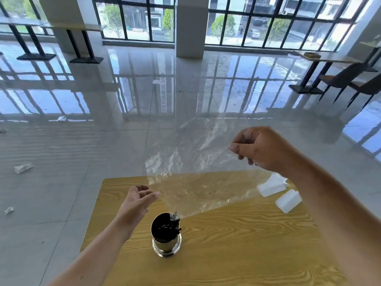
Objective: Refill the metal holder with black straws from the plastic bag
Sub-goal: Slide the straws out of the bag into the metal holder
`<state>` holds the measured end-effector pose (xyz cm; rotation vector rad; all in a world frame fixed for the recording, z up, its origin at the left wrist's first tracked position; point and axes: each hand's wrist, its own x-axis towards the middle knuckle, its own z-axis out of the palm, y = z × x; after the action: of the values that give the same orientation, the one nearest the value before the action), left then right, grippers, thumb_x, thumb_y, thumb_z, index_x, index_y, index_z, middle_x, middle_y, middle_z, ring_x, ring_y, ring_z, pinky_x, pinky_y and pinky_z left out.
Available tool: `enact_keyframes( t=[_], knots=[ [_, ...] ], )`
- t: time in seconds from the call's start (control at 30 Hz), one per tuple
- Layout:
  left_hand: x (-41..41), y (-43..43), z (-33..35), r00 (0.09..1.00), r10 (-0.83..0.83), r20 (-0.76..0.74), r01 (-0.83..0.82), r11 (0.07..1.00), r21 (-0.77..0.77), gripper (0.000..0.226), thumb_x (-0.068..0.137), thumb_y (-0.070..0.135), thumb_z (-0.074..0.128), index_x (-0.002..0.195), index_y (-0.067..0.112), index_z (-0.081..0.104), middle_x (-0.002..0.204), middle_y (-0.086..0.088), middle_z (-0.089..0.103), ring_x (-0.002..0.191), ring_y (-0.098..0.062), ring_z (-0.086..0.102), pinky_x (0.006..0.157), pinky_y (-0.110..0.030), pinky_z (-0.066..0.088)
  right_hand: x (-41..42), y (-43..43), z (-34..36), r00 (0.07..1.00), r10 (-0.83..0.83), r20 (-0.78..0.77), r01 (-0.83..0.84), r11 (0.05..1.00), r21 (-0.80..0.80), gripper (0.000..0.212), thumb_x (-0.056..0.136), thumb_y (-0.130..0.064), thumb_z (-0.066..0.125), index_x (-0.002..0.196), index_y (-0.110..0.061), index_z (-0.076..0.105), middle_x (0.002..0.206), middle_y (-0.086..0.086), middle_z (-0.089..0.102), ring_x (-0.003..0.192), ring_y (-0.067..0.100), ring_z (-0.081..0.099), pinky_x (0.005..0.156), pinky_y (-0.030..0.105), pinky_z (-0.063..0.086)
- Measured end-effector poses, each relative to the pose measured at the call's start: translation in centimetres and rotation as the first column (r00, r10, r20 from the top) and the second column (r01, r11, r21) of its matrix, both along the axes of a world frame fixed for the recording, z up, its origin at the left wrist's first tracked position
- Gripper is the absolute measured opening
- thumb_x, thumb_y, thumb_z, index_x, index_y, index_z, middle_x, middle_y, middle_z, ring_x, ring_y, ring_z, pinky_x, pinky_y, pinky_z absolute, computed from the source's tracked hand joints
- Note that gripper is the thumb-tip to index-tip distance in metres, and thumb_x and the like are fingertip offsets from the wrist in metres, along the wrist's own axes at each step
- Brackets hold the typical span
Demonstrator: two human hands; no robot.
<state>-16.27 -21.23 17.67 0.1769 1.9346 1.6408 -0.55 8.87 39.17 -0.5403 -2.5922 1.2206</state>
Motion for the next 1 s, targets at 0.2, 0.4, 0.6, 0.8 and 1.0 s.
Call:
enact_keyframes(
  t=[0.2,0.4,0.6,0.8,1.0],
  knots=[
    [-0.2,2.0,-0.3,1.0,0.003,-0.006,-0.004,0.999,-0.042,0.103,0.054,0.067,0.086,0.137,0.027,0.041,0.124,0.002,0.07,0.119,-0.017,0.065,0.104,-0.048,0.052,2.2,2.8,-0.7,0.993,-0.07,-0.097,0.062,0.995,-0.082,0.019,0.097,-0.019,0.079,0.079,-0.025,0.079,0.067,0.0,0.075,0.05,0.008,0.06,0.047,0.019,0.049],
    [0.2,4.5,0.5,0.997,0.055,-0.045,-0.059,0.993,-0.101,0.124,0.043,0.085,0.085,0.143,0.028,0.038,0.132,-0.002,0.064,0.121,-0.022,0.061,0.106,-0.047,0.048,4.7,5.4,-2.2,0.938,-0.237,-0.251,0.139,0.925,-0.353,0.019,0.1,-0.012,0.073,0.084,-0.02,0.08,0.066,0.002,0.071,0.049,0.011,0.059,0.045,0.021,0.047],
    [1.8,8.2,2.6,0.995,-0.083,-0.051,0.082,0.996,-0.023,0.122,0.044,0.094,0.077,0.137,0.019,0.057,0.129,0.001,0.069,0.123,-0.015,0.062,0.113,-0.047,0.045,5.6,5.8,-5.1,0.858,-0.448,-0.252,0.204,0.747,-0.633,0.018,0.102,-0.013,0.069,0.086,-0.016,0.076,0.068,0.002,0.068,0.05,0.011,0.057,0.047,0.022,0.046],
    [3.7,12.2,5.4,0.972,-0.205,0.119,0.183,0.968,0.171,0.082,0.058,0.078,0.082,0.121,0.029,0.063,0.128,0.001,0.071,0.121,-0.019,0.067,0.104,-0.044,0.051,4.5,3.8,-9.0,0.832,-0.54,-0.128,0.137,0.424,-0.895,0.007,0.095,-0.017,0.074,0.088,-0.017,0.076,0.073,0.003,0.073,0.051,0.011,0.058,0.048,0.025,0.055],
    [2.3,12.6,7.0,0.991,0.041,0.127,-0.076,0.955,0.286,0.021,0.101,0.023,0.068,0.121,0.02,0.065,0.114,-0.007,0.08,0.093,-0.025,0.08,0.081,-0.041,0.059,3.9,2.0,-12.6,0.91,-0.415,-0.019,0.117,0.3,-0.947,0.021,0.087,-0.023,0.079,0.105,-0.012,0.077,0.091,0.012,0.077,0.058,0.021,0.068,0.052,0.031,0.06]
  ],
)
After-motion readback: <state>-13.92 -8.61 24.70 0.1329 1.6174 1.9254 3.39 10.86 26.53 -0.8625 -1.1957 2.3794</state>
